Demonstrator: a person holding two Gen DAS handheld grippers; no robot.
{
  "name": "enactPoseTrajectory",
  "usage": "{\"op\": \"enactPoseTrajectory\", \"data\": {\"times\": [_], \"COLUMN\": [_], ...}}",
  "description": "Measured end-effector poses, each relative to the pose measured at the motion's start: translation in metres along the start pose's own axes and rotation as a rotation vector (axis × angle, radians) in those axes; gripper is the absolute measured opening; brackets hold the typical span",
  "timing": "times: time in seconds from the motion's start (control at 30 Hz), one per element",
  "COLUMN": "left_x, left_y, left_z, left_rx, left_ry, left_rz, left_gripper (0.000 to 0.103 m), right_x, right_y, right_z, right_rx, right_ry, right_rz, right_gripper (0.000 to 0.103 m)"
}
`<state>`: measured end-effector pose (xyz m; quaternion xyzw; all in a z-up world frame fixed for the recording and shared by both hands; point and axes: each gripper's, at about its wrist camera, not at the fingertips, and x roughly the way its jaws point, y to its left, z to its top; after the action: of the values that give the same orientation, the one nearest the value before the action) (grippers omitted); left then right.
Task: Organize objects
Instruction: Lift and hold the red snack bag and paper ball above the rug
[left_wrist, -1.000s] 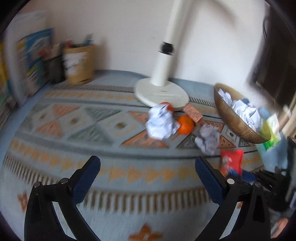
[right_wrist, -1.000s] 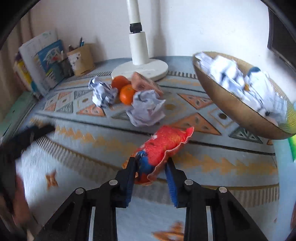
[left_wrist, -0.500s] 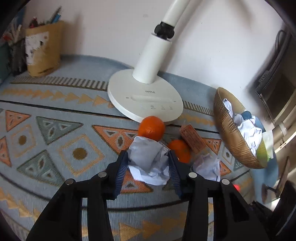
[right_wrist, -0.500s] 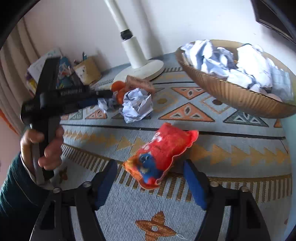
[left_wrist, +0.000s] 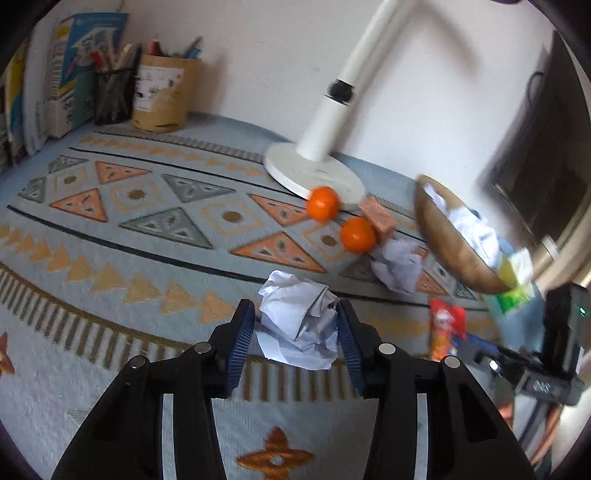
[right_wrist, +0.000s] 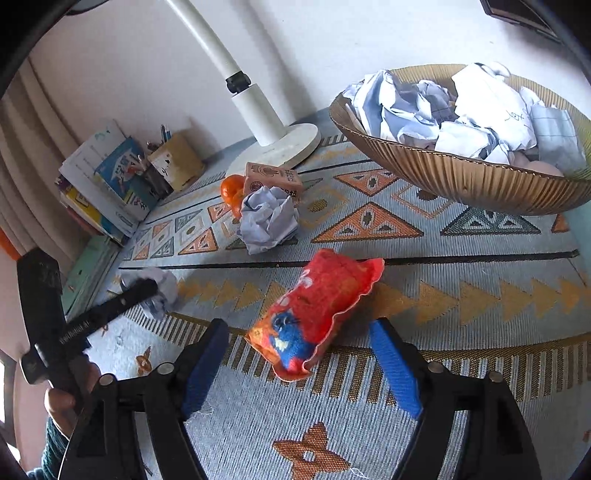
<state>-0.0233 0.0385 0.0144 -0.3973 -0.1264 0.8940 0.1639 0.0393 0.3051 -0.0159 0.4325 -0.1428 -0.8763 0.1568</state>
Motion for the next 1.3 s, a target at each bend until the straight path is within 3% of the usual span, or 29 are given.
{"op": "enactPoseTrajectory", "data": {"times": [0.17,0.37,0.43,0.53,0.63,0.67,0.73,0.77,0.87,0.93,1.0,1.03,1.07,1.1,1.3], "left_x": [0.001,0.0,0.0,0.001,0.0,0.001,0.002,0.002,0.002,0.002,0.002,0.002,0.003,0.003,0.003], "left_y": [-0.001,-0.019,-0.023,-0.018,-0.018,-0.019,-0.019,-0.019,-0.02,-0.02,-0.019,-0.019,-0.019,-0.019,-0.019], "left_z": [-0.002,-0.01,-0.01,-0.01,-0.01,-0.01,-0.01,-0.01,-0.011,-0.011,-0.011,-0.011,-0.011,-0.011,-0.013], "left_rx": [0.015,0.119,0.138,0.123,0.124,0.125,0.127,0.126,0.13,0.132,0.132,0.134,0.135,0.135,0.132], "left_ry": [0.004,-0.016,-0.016,-0.01,-0.014,-0.013,-0.011,-0.009,-0.008,-0.01,-0.011,-0.011,-0.009,-0.008,-0.002], "left_rz": [0.013,0.078,0.092,0.09,0.094,0.096,0.096,0.097,0.102,0.106,0.114,0.117,0.12,0.117,0.137], "left_gripper": [0.044,0.044,0.046,0.046,0.046,0.046,0.046,0.046,0.046,0.047,0.048,0.049,0.049,0.049,0.053], "right_x": [0.006,0.014,0.018,0.029,0.044,0.046,0.04,0.033,0.022,0.018,0.015,0.013,0.011,0.01,0.011], "right_y": [0.012,0.026,0.024,0.026,0.04,0.048,0.061,0.066,0.067,0.054,0.035,0.031,0.027,0.023,0.027], "right_z": [-0.002,-0.004,0.001,0.016,0.022,0.02,0.012,0.004,-0.014,-0.012,-0.007,-0.006,-0.005,-0.004,-0.007], "right_rx": [-0.062,-0.142,-0.092,0.009,-0.067,-0.131,-0.273,-0.356,-0.465,-0.386,-0.264,-0.23,-0.205,-0.183,-0.195], "right_ry": [0.005,0.021,0.038,0.078,0.096,0.092,0.069,0.065,0.053,0.053,0.047,0.039,0.037,0.032,0.023], "right_rz": [-0.074,-0.193,-0.252,-0.275,-0.362,-0.386,-0.38,-0.363,-0.344,-0.283,-0.186,-0.171,-0.183,-0.203,-0.232], "right_gripper": [0.081,0.081,0.085,0.098,0.089,0.075,0.052,0.048,0.048,0.048,0.053,0.059,0.072,0.077,0.078]}}
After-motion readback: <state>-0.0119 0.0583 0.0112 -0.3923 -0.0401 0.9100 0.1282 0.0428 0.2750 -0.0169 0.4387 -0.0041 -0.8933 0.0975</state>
